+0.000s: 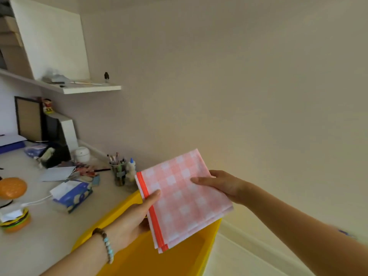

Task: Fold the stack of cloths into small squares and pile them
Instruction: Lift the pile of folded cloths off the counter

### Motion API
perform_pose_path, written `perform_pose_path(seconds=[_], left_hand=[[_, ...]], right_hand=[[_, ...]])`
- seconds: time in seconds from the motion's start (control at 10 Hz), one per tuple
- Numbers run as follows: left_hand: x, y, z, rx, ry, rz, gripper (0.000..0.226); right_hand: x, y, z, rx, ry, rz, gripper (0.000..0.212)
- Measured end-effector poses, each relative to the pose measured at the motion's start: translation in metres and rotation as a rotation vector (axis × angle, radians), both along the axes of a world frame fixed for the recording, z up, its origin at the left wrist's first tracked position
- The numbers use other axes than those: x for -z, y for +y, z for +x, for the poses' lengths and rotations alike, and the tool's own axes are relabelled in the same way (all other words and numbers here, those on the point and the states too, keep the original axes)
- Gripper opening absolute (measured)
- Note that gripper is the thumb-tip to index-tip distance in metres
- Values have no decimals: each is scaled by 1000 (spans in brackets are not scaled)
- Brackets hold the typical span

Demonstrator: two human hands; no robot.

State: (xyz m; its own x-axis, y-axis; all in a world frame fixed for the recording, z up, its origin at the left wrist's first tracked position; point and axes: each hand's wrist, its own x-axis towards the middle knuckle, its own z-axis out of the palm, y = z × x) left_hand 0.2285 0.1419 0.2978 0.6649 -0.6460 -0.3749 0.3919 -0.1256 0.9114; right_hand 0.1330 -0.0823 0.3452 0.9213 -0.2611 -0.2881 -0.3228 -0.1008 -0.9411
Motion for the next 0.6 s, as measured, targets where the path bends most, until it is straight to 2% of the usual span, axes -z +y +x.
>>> perform_pose_path(seconds=[0.1,0.2,0.3,0.4,0.6], left_hand=[[28,0,19,-17,84,107,38],[56,-9,32,-66,224,167,32],[89,-21,42,-104,294,244,39],[116,-29,47,-127,289,350,49],[150,-34,44,-241,357,367,36]], right_hand=[[30,-4,35,-34,83,-23,57],[59,-12,65,-71,174,-51,66],[88,-19,90,-122,269,-134,63],[118,-24,108,-203,388,-219,56],[159,-29,127,-303,602,-127,46]])
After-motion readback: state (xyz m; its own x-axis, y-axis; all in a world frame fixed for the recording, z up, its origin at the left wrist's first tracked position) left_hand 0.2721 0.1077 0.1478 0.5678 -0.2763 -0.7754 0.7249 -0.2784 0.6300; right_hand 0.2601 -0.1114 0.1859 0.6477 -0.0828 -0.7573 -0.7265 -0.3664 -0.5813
